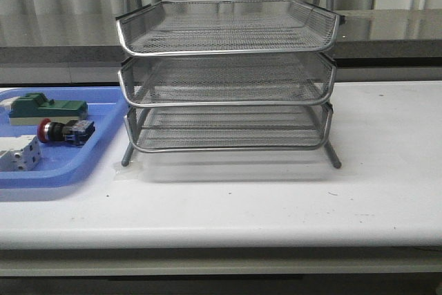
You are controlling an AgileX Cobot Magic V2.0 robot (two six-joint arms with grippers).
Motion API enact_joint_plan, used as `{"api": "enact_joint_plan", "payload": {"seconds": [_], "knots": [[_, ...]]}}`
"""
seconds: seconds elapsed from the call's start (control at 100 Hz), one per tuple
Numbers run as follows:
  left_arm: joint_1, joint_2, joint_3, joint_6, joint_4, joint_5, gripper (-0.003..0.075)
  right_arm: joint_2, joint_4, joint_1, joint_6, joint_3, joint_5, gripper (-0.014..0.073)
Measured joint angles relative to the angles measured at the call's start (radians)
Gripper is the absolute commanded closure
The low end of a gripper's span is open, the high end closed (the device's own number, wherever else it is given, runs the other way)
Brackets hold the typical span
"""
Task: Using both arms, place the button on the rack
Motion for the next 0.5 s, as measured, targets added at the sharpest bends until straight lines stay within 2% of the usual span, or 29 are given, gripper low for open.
{"api": "enact_joint_plan", "payload": {"seconds": [0.24, 0.5], "knots": [[0.000, 0.000, 0.000, 0.000, 0.000, 0.000, 0.0741, 0.063, 0.094, 0.000, 0.000, -0.216, 0.195, 0.0654], [0.000, 0.000, 0.000, 0.000, 0.000, 0.000, 0.0741, 0.348, 0.178, 0.000, 0.000, -0.522, 0.515, 0.0654]]}}
